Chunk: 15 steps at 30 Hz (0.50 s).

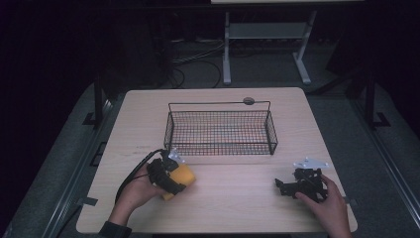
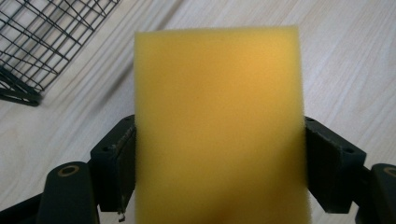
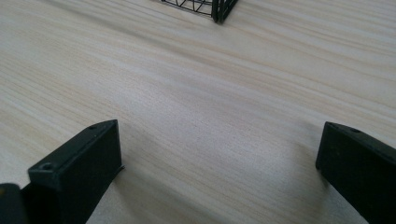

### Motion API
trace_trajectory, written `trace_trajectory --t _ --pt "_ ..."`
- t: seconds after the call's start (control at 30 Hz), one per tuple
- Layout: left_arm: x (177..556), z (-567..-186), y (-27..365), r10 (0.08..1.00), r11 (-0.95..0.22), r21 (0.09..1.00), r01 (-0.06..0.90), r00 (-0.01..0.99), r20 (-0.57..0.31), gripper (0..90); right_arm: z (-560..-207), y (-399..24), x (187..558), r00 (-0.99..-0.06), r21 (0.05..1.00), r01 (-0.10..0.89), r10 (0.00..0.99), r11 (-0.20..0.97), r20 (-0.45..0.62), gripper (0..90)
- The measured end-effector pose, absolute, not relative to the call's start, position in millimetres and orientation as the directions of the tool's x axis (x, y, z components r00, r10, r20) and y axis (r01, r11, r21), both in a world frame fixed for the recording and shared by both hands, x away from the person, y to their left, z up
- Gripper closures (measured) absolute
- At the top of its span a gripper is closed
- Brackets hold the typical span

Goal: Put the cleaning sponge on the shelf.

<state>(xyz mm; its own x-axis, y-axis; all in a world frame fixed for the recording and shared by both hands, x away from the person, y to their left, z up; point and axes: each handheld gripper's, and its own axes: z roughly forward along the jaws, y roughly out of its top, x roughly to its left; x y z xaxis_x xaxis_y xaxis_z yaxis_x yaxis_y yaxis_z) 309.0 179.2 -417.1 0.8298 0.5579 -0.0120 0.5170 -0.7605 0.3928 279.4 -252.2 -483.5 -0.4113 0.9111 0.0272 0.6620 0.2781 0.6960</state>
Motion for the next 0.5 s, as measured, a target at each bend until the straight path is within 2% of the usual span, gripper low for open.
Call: trace_trajectory --t 0.5 --pt "317 -398 167 0.545 -0.763 0.408 0.501 0.838 -0.01 22.4 -484 -252 279 -0.412 0.696 0.661 0.911 0.279 0.027 0.0"
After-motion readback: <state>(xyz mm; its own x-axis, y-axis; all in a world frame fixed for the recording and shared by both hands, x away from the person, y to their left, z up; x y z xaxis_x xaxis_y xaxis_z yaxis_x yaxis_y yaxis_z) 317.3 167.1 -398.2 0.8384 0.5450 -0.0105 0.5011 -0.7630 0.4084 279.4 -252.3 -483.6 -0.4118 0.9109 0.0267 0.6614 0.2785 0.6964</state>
